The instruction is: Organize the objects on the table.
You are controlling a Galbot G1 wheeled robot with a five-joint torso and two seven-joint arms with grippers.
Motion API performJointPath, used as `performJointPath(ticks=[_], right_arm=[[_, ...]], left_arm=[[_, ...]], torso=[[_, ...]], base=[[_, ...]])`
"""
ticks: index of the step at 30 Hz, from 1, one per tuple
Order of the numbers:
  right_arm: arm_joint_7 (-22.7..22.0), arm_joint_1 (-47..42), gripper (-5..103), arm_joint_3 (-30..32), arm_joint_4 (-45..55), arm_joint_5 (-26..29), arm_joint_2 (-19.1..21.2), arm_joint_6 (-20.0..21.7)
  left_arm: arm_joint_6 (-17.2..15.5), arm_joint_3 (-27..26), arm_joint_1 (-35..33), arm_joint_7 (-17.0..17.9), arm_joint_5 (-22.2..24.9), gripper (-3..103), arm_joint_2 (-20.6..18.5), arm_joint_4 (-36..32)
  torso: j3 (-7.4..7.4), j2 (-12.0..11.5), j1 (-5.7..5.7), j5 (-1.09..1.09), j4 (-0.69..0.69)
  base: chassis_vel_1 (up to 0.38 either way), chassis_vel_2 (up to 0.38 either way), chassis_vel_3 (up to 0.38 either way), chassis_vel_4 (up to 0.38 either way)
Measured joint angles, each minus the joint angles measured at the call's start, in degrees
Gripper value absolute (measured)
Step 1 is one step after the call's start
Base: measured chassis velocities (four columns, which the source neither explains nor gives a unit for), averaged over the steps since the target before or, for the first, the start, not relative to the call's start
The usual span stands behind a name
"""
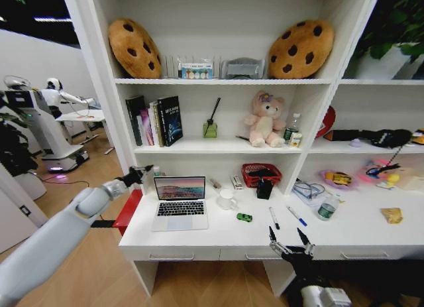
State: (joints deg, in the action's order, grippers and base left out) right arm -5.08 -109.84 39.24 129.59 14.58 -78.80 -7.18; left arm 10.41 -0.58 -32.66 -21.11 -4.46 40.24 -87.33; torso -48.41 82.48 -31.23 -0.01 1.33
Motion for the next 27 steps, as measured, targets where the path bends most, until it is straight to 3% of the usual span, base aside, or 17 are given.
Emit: performJointPath(ticks=[6,8,12,13,14,16,17,19,21,24,25,27], right_arm=[[0.0,-0.1,100,0.0,-0.2,0.0,-0.3,-0.2],[-0.1,-0.1,100,0.0,-0.4,0.0,-0.5,-0.4],[-0.1,-0.2,100,0.0,-0.5,0.0,-0.6,-0.5],[-0.1,-0.2,100,0.0,-0.7,0.0,-0.7,-0.7],[-0.1,-0.2,100,0.0,-0.7,0.0,-0.7,-0.7],[-0.4,-0.2,100,0.3,-1.3,0.0,-1.0,-1.3],[-0.4,-0.2,100,0.3,-1.3,0.0,-1.0,-1.3],[-1.5,-0.6,100,0.6,-1.5,0.4,-1.3,-1.8],[-1.6,-0.6,100,0.6,-1.6,0.5,-1.3,-1.8],[-1.7,-0.4,100,0.6,-2.1,0.7,-1.5,-2.0],[-1.7,-0.4,100,0.6,-2.1,0.7,-1.5,-2.0],[-1.7,-0.2,100,0.6,-2.4,0.9,-1.5,-2.0]], left_arm=[[3.3,6.4,8.6,-4.8,-3.6,0,1.5,3.7],[5.9,11.5,14.6,-7.5,-5.4,0,2.1,6.6],[7.2,15.0,18.2,-8.9,-5.5,0,2.9,8.9],[8.8,19.1,23.0,-11.1,-5.1,0,4.2,12.3],[8.8,19.1,23.0,-11.1,-5.1,0,4.2,12.3],[12.8,23.8,29.3,-15.6,-6.8,0,8.4,19.1],[12.8,23.8,29.3,-15.6,-6.8,0,8.4,19.1],[15.3,28.9,36.0,-19.0,-7.6,0,12.6,23.8],[15.8,29.9,37.3,-20.4,-7.8,0,13.3,24.6],[17.1,31.3,39.9,-26.5,-8.7,0,15.4,27.3],[17.1,31.3,39.9,-26.5,-8.7,0,15.4,27.3],[17.7,31.5,40.8,-29.8,-8.9,0,15.9,28.6]], torso=[[0.01,0.0,0.01,0.00,-0.01],[0.01,0.0,0.01,0.06,0.00],[0.01,0.0,0.01,0.00,0.00],[0.01,0.0,0.00,0.02,0.01],[0.01,0.0,0.00,0.02,0.01],[0.00,0.0,0.00,-0.03,-0.01],[0.00,0.0,0.00,-0.03,-0.01],[0.00,0.0,0.00,0.01,0.04],[0.00,0.0,0.00,0.01,0.04],[0.01,0.0,0.01,0.01,0.01],[0.01,0.0,0.01,0.01,0.01],[0.01,0.0,0.00,0.02,0.00]], base=[[0.000,0.000,0.000,0.000],[0.000,0.000,0.000,0.000],[0.000,0.000,0.000,0.000],[0.000,0.000,0.000,0.000],[0.000,0.000,0.000,0.000],[0.000,0.000,0.000,0.000],[0.000,0.000,0.000,0.000],[0.000,0.000,0.000,0.000],[0.000,0.000,0.000,0.000],[0.000,0.000,0.000,0.000],[0.000,0.000,0.000,0.000],[0.000,0.000,0.000,0.000]])
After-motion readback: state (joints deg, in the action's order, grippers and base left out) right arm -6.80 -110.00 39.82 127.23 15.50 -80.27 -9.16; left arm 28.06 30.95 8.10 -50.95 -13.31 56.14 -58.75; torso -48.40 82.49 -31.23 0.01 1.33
